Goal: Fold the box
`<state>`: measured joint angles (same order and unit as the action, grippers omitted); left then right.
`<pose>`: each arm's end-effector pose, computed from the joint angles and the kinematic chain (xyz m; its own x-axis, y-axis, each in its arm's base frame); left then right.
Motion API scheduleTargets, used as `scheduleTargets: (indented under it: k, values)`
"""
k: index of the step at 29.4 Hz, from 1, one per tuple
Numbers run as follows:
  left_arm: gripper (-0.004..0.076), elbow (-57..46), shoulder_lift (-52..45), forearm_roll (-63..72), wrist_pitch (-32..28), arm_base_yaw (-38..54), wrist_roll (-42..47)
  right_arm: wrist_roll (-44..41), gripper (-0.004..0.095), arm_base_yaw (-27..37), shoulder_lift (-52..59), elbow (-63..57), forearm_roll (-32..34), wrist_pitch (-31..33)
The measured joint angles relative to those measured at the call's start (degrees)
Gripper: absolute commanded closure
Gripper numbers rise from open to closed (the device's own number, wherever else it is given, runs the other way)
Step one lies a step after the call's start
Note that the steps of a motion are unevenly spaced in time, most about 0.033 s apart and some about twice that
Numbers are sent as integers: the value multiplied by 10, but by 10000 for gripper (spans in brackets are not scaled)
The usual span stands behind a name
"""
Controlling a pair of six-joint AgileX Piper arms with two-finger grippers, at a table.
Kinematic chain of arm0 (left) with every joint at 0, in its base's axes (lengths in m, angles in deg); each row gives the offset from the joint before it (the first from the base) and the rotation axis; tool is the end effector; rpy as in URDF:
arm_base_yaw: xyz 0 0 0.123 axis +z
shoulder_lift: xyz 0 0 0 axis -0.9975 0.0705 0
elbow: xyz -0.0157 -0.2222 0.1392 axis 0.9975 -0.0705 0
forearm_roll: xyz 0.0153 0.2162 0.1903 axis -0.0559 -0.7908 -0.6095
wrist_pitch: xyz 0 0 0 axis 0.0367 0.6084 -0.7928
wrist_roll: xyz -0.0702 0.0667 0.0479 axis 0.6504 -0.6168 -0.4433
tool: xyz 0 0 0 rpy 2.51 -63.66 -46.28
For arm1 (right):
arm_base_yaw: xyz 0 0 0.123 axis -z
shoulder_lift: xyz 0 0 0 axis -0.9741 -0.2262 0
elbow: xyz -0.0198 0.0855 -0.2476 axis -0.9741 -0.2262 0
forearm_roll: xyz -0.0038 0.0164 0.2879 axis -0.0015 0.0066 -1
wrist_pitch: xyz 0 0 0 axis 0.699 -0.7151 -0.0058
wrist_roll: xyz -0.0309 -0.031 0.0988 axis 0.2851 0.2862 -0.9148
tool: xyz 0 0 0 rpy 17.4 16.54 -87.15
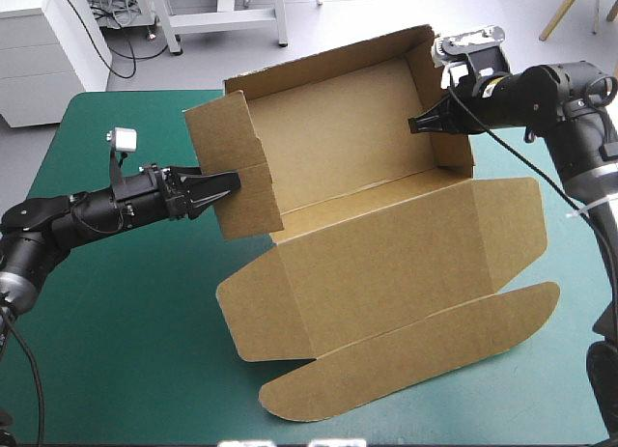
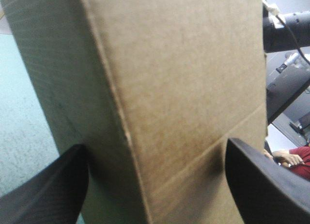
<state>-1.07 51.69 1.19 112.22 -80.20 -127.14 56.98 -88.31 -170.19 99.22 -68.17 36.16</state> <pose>0.3011 -0.0707 0.3177 -0.6110 -0.2385 -0.7549 0.6512 0.3908 -0.6505 0.3811 0.0924 0.4217 -0.6045 -0.2302 -0.7626 -0.3677 0.9299 0.0107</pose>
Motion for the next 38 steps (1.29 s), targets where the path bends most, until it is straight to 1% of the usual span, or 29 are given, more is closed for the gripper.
scheduleTargets:
  k: [7,11,12,14,16,18,20,23,25,27,30,35,38]
  values:
    - [178,0,0,16,-1,-22,-1,-8,911,0,2,-6,0,-14]
    - [178,3,0,11,-4,-23,-7,-22,911,-1,12,-46,0,-31]
    - [178,9,-1,-2,-15,-29,-6,-25,911,-1,15,-60,0,-39]
    - [178,27,-6,-41,-59,-49,8,-32,907,-3,22,-84,6,-53]
    - [178,51,-15,-105,-131,-86,46,-47,907,-13,29,-97,25,-63]
    - [178,74,-23,-171,-208,-131,96,-74,907,-30,38,-103,62,-66]
    - [178,92,-28,-230,-271,-172,167,-110,907,-49,47,-106,99,-67]
    - [178,103,-29,-298,-331,-217,236,-152,907,-78,57,-106,149,-64]
    - [178,104,-29,-340,-362,-239,275,-174,907,-95,61,-106,176,-58]
    - [178,104,-29,-386,-384,-255,322,-192,907,-111,64,-106,196,-53]
    - [178,104,-27,-472,-394,-268,416,-221,907,-139,64,-107,229,-48]
    - [179,104,-19,-589,-385,-274,545,-266,907,-189,64,-107,283,-37]
    - [179,104,-13,-640,-376,-274,598,-290,907,-212,64,-107,302,-32]
